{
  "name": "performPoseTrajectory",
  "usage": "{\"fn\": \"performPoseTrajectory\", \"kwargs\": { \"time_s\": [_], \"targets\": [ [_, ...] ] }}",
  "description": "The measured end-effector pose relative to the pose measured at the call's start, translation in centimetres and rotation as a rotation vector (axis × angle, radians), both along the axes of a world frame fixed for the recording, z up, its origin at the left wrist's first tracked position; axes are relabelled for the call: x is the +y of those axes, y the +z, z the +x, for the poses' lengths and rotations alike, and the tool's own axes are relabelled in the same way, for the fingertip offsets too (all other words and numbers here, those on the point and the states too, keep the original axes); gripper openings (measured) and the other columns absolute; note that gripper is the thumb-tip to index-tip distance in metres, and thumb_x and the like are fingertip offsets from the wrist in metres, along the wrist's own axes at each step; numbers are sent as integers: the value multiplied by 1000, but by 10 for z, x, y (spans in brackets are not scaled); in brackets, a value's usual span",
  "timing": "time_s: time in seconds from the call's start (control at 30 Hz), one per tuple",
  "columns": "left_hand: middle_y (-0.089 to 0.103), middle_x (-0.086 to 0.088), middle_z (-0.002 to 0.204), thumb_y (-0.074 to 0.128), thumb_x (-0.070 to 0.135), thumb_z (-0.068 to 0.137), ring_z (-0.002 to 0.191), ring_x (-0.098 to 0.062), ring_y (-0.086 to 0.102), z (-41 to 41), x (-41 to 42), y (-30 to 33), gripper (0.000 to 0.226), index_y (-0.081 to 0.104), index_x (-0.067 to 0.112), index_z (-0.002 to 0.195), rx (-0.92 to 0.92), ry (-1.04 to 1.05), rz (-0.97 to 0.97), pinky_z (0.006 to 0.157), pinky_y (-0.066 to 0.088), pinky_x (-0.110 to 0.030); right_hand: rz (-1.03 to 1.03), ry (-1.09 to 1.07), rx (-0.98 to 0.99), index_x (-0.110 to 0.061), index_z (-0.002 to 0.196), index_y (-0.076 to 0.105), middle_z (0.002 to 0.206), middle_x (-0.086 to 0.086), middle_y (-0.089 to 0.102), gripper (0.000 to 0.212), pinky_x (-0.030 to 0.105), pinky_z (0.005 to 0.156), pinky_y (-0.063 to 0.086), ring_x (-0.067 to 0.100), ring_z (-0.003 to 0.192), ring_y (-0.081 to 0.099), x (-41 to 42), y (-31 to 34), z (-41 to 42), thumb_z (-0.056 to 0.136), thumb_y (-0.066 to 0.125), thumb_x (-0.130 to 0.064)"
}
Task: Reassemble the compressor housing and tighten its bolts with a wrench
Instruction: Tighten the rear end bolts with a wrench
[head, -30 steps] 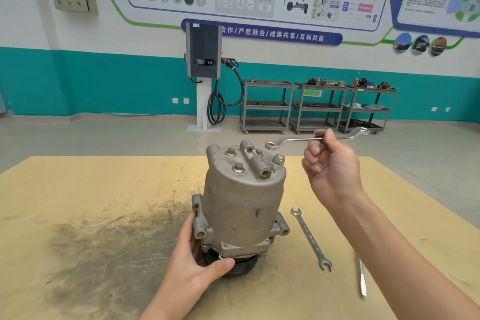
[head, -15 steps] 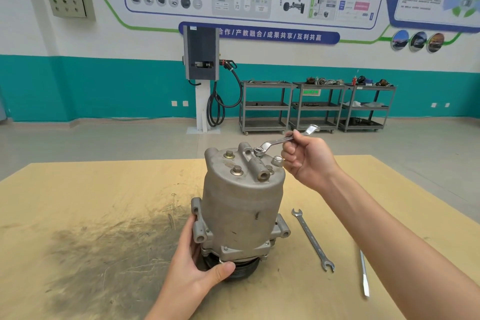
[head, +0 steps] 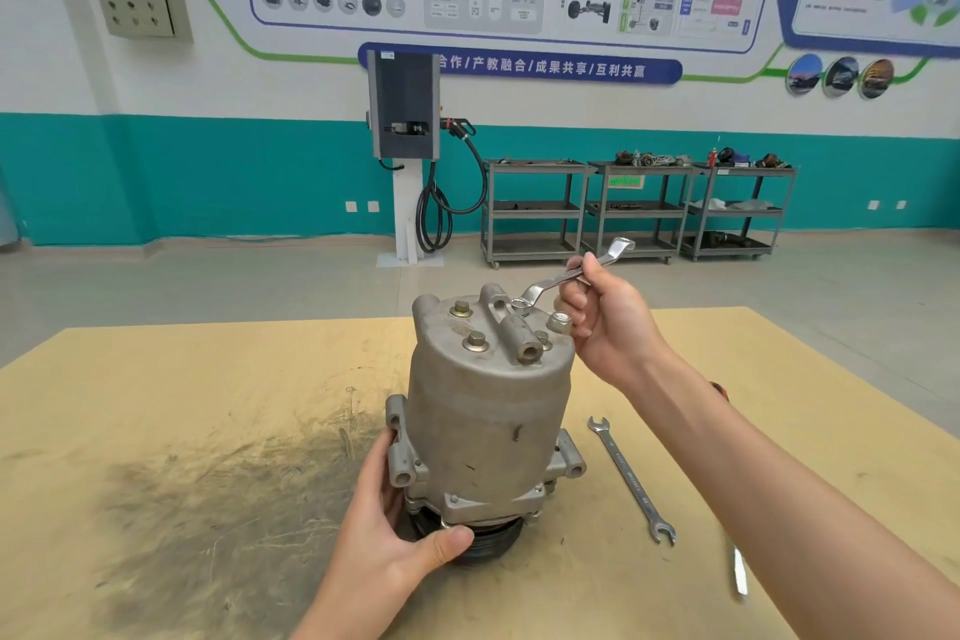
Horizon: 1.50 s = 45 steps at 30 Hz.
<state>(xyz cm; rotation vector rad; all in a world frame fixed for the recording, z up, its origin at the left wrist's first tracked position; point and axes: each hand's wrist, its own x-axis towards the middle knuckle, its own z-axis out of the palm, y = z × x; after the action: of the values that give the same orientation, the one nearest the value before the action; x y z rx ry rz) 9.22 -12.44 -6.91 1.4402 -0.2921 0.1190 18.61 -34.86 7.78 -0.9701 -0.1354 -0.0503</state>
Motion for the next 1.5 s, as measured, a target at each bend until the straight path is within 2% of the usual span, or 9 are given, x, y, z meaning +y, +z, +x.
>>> {"fn": "performPoseTrajectory", "kwargs": {
  "time_s": [0.17,0.27,0.37,0.5,0.63,0.73,0.93,1.17,1.5],
  "targets": [
    [60,36,120,97,54,26,117,6,58,1,0,-2,120,34,48,128,6,23,-1,87,49,-9,57,-36,-13,-15,85,48,47,-4,38,28,16,33,22,8,37,33,5,-2,2,105,33,-29],
    [60,30,127,97,55,31,123,1,56,0,1,-1,125,31,44,136,-6,14,12,98,47,-19,45,-41,1,-15,83,48,47,-4,38,30,17,34,21,8,38,33,4,-1,3,105,33,-29],
    [60,18,135,97,52,41,126,-7,56,-2,1,1,131,27,30,150,-18,2,48,107,44,-31,13,-48,50,-16,81,47,45,-4,37,31,17,34,21,9,37,33,3,4,6,105,32,-30],
    [60,17,135,93,46,53,125,-7,57,-4,1,2,121,26,24,152,-30,5,99,103,46,-22,-61,-143,77,-16,76,45,41,-5,34,35,18,34,22,9,34,31,10,12,14,105,32,-30],
    [60,18,135,90,43,54,125,-4,56,-6,0,4,119,26,23,152,-34,26,115,103,45,-22,-60,-185,92,-15,73,42,38,-6,29,37,18,33,21,8,32,26,16,15,19,105,31,-28],
    [59,19,135,90,45,54,125,-4,56,-5,1,5,117,27,24,151,-32,23,125,105,45,-26,-54,-109,145,-14,72,41,37,-5,28,35,18,32,20,8,31,24,20,20,24,105,32,-25],
    [57,32,129,91,58,46,123,1,56,-1,4,5,127,25,26,150,-39,-3,106,100,45,-16,-140,6,133,-14,68,36,35,-5,29,41,19,33,21,8,28,26,36,27,34,106,26,-23],
    [58,31,129,93,58,43,121,0,57,0,3,4,120,32,30,143,-36,-2,71,93,47,-13,-1,-218,35,-16,75,47,41,-6,27,34,21,39,18,9,38,24,15,0,12,104,37,-31],
    [58,40,120,95,53,37,117,6,59,2,2,3,113,31,44,130,-19,9,47,88,46,-9,116,-179,-49,-14,80,50,43,-6,30,32,17,37,22,7,38,26,18,-4,-7,104,37,-30]
  ]
}}
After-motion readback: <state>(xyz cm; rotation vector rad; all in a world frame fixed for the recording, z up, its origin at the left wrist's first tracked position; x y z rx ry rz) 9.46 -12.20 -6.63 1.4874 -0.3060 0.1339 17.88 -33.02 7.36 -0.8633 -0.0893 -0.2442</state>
